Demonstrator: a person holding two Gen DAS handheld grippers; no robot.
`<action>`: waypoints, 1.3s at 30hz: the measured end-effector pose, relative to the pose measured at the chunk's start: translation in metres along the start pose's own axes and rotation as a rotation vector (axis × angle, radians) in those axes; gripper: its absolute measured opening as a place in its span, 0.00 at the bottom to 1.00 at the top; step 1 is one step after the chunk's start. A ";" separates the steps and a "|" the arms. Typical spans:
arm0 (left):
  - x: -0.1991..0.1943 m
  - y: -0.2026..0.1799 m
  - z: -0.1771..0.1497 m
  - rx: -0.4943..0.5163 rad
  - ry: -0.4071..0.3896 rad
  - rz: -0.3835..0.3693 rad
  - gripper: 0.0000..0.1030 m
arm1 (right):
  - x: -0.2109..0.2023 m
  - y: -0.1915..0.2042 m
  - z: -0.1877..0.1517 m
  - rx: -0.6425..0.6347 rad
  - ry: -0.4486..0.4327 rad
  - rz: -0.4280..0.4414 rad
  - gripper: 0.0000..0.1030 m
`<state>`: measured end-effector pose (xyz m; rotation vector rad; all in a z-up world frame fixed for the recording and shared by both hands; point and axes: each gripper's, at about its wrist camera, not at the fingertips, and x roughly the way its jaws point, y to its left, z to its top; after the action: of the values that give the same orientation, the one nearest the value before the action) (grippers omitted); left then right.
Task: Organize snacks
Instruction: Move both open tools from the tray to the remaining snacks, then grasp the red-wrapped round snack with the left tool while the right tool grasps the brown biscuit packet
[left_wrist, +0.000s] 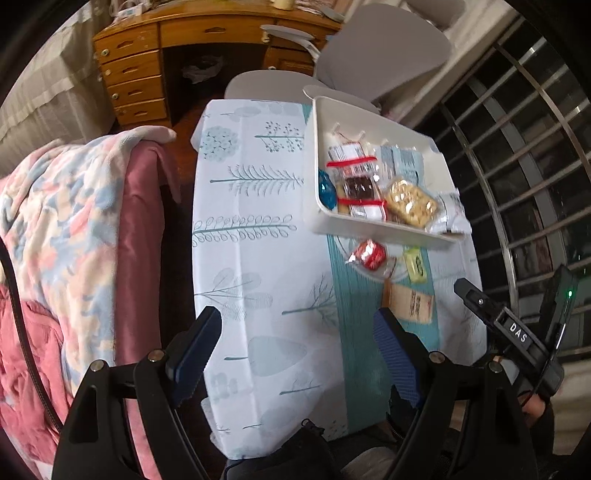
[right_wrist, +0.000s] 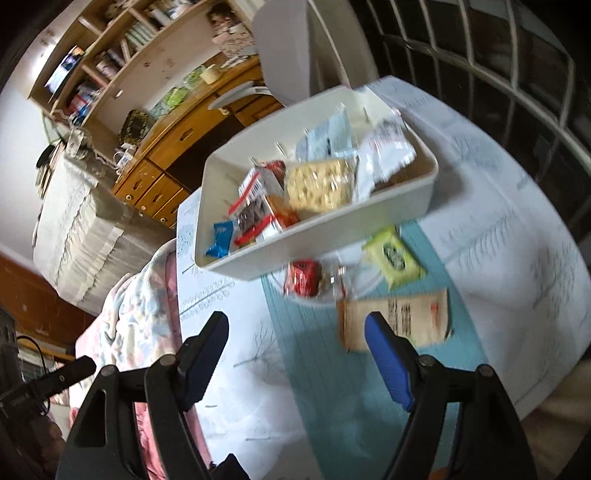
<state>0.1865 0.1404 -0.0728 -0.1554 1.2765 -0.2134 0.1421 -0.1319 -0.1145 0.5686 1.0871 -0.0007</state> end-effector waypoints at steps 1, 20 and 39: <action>0.000 -0.001 -0.003 0.024 -0.001 0.003 0.80 | 0.000 -0.003 -0.004 0.024 0.009 0.004 0.75; 0.033 -0.064 -0.009 0.321 -0.035 0.012 0.80 | 0.018 -0.092 -0.042 0.519 0.139 0.084 0.75; 0.159 -0.151 0.020 0.466 0.038 0.087 0.80 | 0.073 -0.156 -0.013 0.879 0.300 -0.032 0.75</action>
<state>0.2386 -0.0451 -0.1793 0.3044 1.2356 -0.4333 0.1235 -0.2402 -0.2482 1.3693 1.3724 -0.4524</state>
